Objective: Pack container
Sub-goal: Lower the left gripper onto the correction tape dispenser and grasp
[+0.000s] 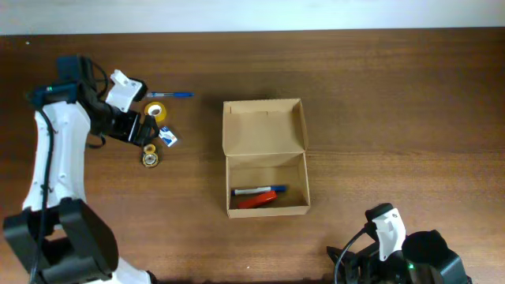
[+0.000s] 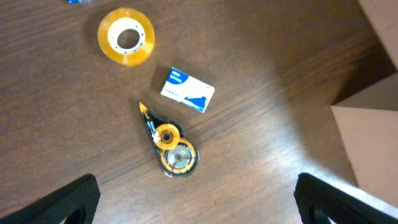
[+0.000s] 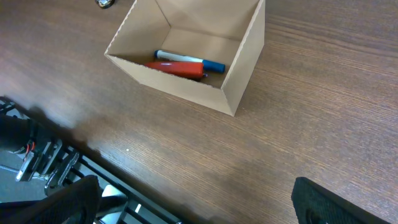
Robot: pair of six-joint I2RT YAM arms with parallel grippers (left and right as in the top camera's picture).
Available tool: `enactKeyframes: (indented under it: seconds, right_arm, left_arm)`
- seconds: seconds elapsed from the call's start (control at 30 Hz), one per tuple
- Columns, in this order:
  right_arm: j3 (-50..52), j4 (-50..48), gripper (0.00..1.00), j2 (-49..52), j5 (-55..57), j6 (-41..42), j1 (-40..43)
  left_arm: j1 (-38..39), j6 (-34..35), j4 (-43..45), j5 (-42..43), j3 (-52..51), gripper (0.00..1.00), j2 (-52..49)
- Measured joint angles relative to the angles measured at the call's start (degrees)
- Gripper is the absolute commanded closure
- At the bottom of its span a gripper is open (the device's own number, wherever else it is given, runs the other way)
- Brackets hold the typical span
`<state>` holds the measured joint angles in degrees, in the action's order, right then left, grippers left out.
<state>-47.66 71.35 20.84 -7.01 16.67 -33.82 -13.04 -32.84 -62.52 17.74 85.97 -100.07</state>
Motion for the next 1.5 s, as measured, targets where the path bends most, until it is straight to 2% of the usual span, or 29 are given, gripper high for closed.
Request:
enactKeyframes:
  seconds: [0.27,0.5,0.73,1.23,1.43,1.5]
  right_arm:
    - [0.0,-0.02,0.01,0.0,0.0,0.02,0.0]
    - [0.0,0.0,0.01,0.0,0.0,0.04,0.0]
    - [0.0,0.0,0.01,0.0,0.0,0.04,0.0]
    - [0.0,0.0,0.01,0.0,0.0,0.0,0.0]
    - [0.0,0.0,0.01,0.0,0.0,0.04,0.0]
    - [0.0,-0.02,0.01,0.0,0.0,0.0,0.0]
  left_arm:
    - [-0.02,1.86,6.47,-1.03,-5.77,0.0,4.9]
    - [-0.02,6.73,17.03,-4.5,-17.62,0.0,4.98]
    - [-0.02,8.28,27.61,-4.46,-24.98,0.0,4.94]
    - [0.09,8.5,31.32,-4.72,-26.16,0.0,4.72]
    - [2.43,8.87,32.24,-10.58,-26.16,0.01,1.7]
    - [3.43,8.94,33.4,-12.52,-26.16,0.05,0.52]
